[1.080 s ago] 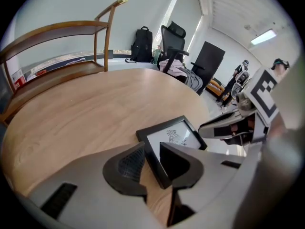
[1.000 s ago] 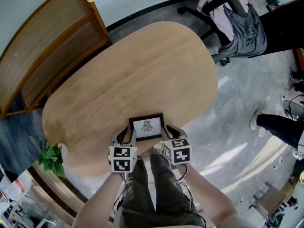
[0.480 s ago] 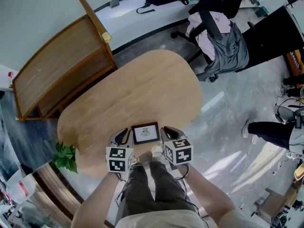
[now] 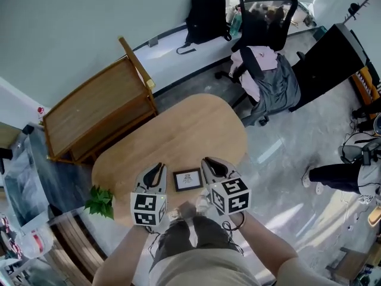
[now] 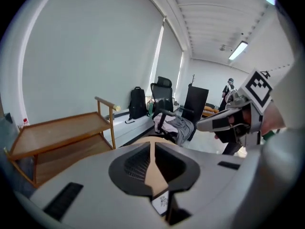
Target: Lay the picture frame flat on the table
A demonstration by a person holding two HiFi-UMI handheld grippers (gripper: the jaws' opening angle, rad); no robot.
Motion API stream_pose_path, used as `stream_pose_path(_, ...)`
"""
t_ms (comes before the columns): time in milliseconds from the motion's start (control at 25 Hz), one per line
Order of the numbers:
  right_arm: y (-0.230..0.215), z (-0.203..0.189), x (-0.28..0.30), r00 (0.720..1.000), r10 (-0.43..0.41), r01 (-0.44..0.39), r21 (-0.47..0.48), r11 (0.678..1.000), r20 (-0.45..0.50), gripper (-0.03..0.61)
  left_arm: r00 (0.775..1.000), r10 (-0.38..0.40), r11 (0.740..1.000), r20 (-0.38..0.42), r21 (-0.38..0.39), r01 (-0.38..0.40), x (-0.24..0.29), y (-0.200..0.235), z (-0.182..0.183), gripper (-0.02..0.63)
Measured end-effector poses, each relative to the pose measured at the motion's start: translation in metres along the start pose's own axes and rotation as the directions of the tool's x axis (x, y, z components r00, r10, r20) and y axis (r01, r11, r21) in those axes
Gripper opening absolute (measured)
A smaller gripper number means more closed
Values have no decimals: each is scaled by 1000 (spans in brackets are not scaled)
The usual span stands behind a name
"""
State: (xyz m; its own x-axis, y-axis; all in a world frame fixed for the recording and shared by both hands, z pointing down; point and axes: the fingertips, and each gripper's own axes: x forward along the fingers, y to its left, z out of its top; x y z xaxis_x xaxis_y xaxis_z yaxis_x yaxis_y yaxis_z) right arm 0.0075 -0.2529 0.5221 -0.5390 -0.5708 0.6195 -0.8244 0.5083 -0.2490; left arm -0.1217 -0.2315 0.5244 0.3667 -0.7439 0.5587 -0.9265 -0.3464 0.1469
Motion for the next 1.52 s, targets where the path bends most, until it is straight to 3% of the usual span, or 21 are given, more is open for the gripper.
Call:
stream_pose_path(320, 45, 101, -83, 979, 58, -46, -64, 997, 194, 11, 984, 58, 996, 167, 53, -68, -79, 7, 99, 25)
stream_pose_path(720, 99, 178, -196, 907, 116, -38, -197, 980, 404, 9, 938, 43, 990, 343, 114, -86, -176, -34, 181, 25)
stream_pose_path(1080, 124, 212, -265, 830, 145, -24, -226, 974, 538, 3, 877, 26, 967, 481, 211, -144, -245, -63, 223, 25)
stream_pose_path(1200, 131, 217, -275, 807, 176, -43, -240, 970, 564, -3, 868, 38, 959, 495, 226, -171, -255, -64, 227, 25)
stream_pose_path(1520, 147, 226, -290, 791, 229, -75, -282, 957, 567, -3, 846, 49, 955, 531, 222, -195, -270, -67, 236, 21)
